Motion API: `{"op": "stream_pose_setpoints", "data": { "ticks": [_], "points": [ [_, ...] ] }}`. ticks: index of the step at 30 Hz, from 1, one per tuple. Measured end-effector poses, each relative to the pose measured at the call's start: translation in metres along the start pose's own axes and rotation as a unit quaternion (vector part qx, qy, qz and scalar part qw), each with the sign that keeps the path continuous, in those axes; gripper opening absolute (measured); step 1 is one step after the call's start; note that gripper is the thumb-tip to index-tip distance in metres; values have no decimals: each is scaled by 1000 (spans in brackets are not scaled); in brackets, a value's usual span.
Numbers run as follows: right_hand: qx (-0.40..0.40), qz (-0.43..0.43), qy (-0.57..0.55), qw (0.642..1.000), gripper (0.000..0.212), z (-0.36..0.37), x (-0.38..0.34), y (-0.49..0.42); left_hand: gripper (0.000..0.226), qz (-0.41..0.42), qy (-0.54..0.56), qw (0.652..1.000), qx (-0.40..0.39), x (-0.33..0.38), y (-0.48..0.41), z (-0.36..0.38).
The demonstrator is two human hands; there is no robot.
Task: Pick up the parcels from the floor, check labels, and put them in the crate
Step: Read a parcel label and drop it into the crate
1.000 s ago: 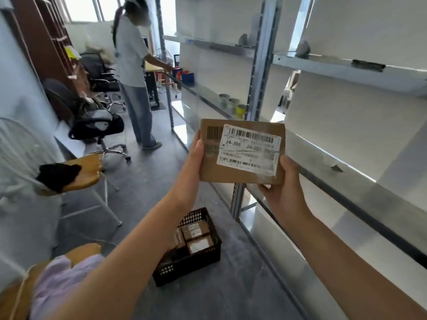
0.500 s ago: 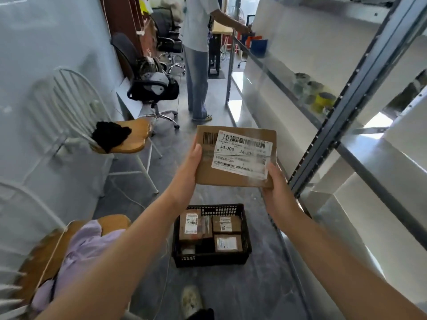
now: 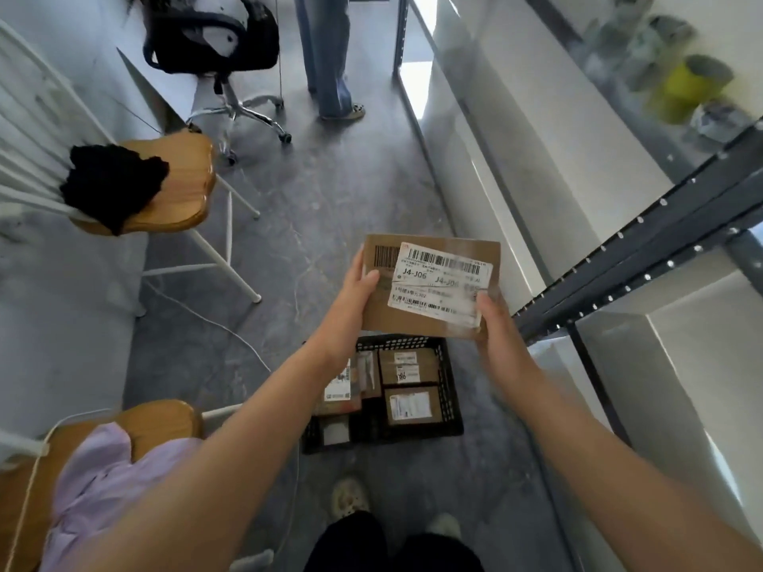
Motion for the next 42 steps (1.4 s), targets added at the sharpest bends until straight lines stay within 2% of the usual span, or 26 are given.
{"op": "stream_pose_setpoints", "data": {
  "ticks": [7, 12, 16, 22, 25, 29, 34, 42],
  "points": [
    [-27, 90, 31, 995, 26, -6, 141, -98, 66, -92, -18, 995, 38, -145, -83, -23],
    [-49, 132, 46, 989, 49, -2, 280, -158, 76, -151, -16, 987, 55, -282, -130, -43],
    [-51, 151, 43, 986, 46, -1, 393, -203, 57, -182, -29, 980, 80, -396, -166, -62],
    [-70, 176, 29, 981, 34, 7, 526, -254, 56, -198, -104, 963, 154, -523, -208, -84],
    [-76, 180, 14, 981, 53, 11, 565, -273, 49, -174, -166, 949, 203, -549, -227, -92],
    [-70, 150, 32, 986, 51, 18, 586, -283, 52, -134, -229, 933, 243, -559, -241, -94],
    [-76, 127, 34, 988, 52, 26, 583, -287, 58, -101, -330, 891, 296, -554, -240, -90],
    [-97, 116, 18, 988, 52, 29, 578, -285, 58, -54, -455, 834, 306, -553, -240, -82]
  ]
}}
Point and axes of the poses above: each hand's wrist, its own y-axis away from the middle knuckle, its own z-axis out of the palm, x = y × z, the point moved 5 cm from there along -y, towards the middle knuckle, and after that the axes turned 1 degree about -y, right-handed, at the moved point
